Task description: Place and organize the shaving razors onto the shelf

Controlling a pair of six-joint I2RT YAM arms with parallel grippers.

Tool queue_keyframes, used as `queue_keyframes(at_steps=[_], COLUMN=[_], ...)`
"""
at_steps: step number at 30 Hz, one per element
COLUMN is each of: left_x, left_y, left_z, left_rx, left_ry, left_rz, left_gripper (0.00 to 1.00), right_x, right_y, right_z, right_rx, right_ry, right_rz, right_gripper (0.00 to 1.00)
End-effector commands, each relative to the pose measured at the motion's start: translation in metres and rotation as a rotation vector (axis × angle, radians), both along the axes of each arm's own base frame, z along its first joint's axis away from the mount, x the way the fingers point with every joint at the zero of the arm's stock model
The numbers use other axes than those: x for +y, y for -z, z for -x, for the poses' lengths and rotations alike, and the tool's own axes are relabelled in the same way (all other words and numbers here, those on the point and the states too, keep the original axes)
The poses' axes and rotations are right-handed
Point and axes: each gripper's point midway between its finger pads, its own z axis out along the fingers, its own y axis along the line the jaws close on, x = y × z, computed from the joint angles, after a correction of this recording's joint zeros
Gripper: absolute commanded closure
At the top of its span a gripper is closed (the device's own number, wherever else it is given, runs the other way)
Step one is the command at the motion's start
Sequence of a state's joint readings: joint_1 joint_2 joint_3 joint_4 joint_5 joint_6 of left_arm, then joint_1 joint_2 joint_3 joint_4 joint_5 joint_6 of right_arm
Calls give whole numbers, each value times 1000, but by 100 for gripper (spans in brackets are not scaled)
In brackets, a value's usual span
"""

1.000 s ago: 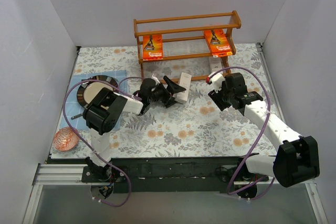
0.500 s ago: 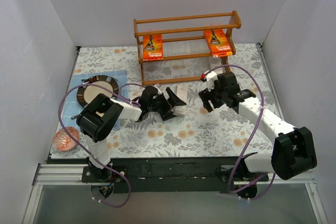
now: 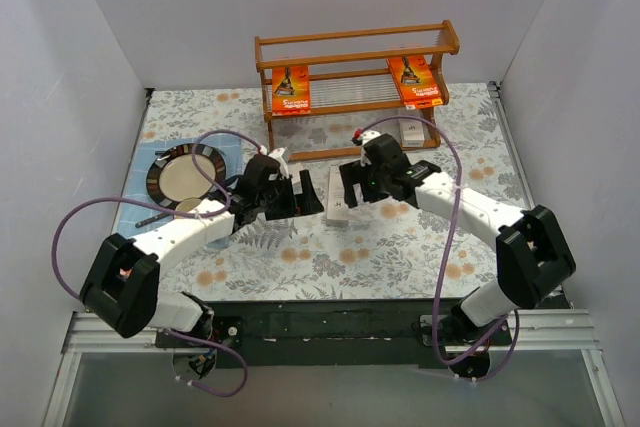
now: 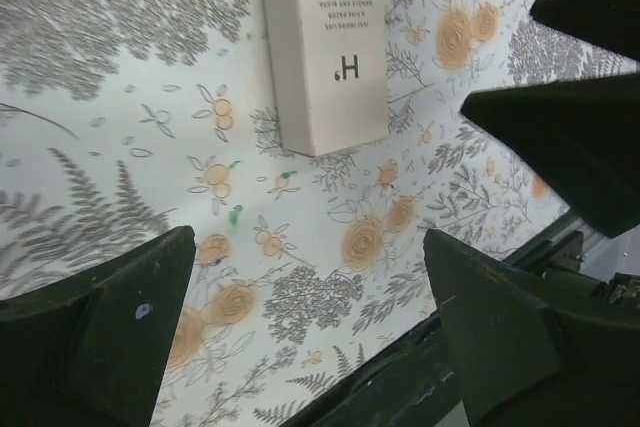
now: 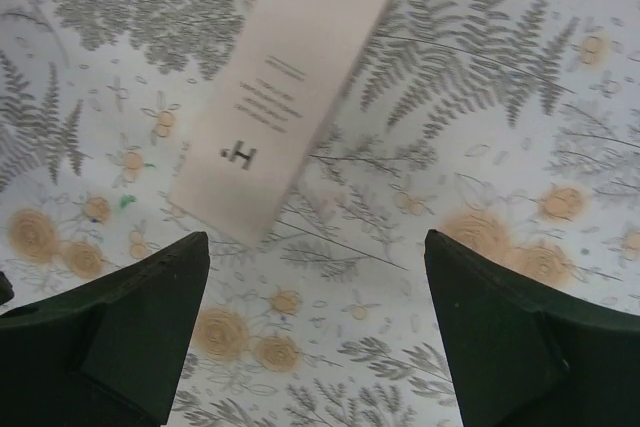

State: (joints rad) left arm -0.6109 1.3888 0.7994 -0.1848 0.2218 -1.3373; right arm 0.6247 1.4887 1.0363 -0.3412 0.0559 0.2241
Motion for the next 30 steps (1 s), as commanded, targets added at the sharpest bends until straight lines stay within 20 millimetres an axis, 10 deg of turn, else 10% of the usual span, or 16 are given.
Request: queue_keyframes(at_steps=[1,9,16,30], left_x=[51,94,173,224], left_y=[-22,-76,-104,-102], left_z=[-24,-53,-79,-81], left_rx=[-103,-227,-274,-258], left_ry=[-53,-112,-368,-526], left_rz=[-145,-14,52,121], left_gripper=[2,6,6,7], right_x=[55,76,62,65], right_y=[-11,13,17,67], right_z=[9,18,12,14], right_rx=[14,37,7,115], right_ry=[31,139,253,217], right_rz=[-67,89,149,172], right_gripper=[5,13,15,23])
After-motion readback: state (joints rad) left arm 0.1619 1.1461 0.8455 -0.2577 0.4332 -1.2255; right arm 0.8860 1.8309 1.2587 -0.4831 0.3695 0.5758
